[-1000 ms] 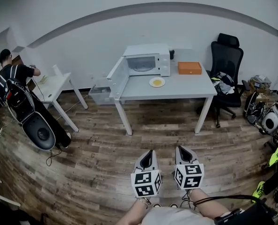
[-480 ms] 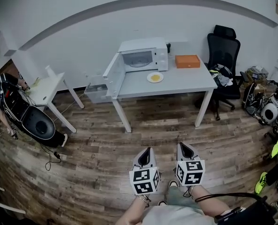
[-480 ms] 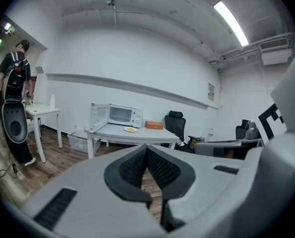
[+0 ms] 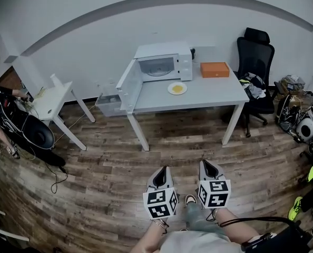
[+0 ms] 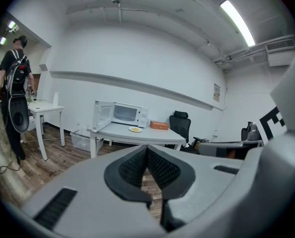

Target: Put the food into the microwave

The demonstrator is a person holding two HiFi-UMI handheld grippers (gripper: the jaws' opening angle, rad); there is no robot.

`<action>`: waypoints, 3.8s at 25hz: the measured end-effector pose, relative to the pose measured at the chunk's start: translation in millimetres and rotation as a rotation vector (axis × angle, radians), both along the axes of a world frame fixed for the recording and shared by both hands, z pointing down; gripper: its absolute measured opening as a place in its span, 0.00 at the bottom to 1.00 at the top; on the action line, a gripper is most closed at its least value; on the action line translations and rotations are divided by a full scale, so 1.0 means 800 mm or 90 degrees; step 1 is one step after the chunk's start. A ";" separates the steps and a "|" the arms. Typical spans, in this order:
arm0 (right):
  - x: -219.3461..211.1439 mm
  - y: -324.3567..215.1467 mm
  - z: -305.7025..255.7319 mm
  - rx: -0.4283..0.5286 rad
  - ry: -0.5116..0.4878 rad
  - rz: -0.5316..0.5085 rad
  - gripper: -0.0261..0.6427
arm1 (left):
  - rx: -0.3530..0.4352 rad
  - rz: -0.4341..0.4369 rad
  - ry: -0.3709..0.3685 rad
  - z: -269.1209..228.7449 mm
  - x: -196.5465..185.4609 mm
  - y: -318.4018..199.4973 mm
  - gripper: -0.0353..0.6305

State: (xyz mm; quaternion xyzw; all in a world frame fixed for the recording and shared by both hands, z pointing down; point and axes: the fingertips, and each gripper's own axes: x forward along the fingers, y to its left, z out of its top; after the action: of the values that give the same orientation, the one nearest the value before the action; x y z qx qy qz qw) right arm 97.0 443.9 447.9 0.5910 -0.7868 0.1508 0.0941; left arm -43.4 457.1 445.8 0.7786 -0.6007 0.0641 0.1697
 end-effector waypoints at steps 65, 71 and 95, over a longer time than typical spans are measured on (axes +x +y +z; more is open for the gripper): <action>0.030 -0.370 0.016 -0.055 -0.053 -0.085 0.06 | -0.035 -0.068 -0.003 0.011 0.045 -0.355 0.06; 0.032 -0.376 0.023 -0.062 -0.056 -0.090 0.06 | -0.045 -0.070 -0.011 0.020 0.045 -0.357 0.06; 0.007 -0.486 0.033 -0.056 -0.058 -0.063 0.06 | -0.048 -0.041 -0.010 0.037 0.011 -0.471 0.06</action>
State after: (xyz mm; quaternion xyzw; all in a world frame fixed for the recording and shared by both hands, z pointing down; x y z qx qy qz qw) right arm 102.8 55.5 474.1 0.5390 -0.8113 0.2072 0.0917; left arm -34.5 80.4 475.5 0.7515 -0.6238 0.0875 0.1961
